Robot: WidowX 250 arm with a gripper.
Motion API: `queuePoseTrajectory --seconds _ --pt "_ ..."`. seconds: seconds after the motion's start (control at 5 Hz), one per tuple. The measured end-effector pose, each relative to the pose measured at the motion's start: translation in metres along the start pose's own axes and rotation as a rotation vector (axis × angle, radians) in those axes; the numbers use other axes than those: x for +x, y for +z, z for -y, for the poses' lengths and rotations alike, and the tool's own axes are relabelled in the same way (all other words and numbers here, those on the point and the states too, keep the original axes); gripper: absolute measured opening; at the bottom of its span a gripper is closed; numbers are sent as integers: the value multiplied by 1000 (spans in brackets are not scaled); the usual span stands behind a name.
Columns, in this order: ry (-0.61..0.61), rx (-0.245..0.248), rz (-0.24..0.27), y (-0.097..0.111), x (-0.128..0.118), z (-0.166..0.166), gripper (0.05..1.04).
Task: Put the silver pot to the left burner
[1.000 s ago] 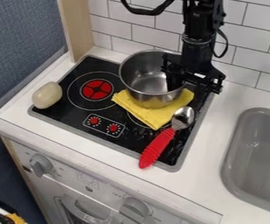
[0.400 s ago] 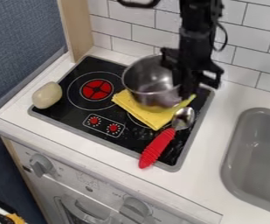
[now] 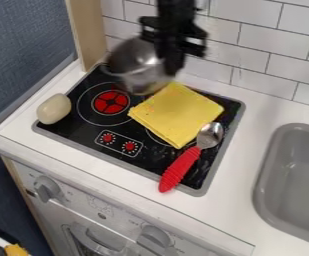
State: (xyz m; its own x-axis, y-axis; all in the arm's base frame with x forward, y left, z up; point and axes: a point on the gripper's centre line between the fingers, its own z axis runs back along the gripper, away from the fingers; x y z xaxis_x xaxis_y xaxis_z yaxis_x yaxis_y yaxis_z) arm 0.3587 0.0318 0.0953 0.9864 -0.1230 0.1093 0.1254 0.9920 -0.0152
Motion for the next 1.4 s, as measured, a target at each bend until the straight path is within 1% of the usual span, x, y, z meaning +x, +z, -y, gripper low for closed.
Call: queuePoseTrajectory --seconds 0.2,0.4,0.6,0.8,1.0,1.2,1.4 --pt "28 29 -29 -9 -7 -36 82" --pt "53 74 -78 -25 -17 -61 82" --pt "65 85 -91 -35 -14 -73 82" --pt "62 105 -108 -40 -14 -78 110" --pt "62 105 -98 -40 -12 -76 289" --pt "76 78 -95 -38 -10 -72 574" --pt "85 38 -60 -30 -1 -71 871"
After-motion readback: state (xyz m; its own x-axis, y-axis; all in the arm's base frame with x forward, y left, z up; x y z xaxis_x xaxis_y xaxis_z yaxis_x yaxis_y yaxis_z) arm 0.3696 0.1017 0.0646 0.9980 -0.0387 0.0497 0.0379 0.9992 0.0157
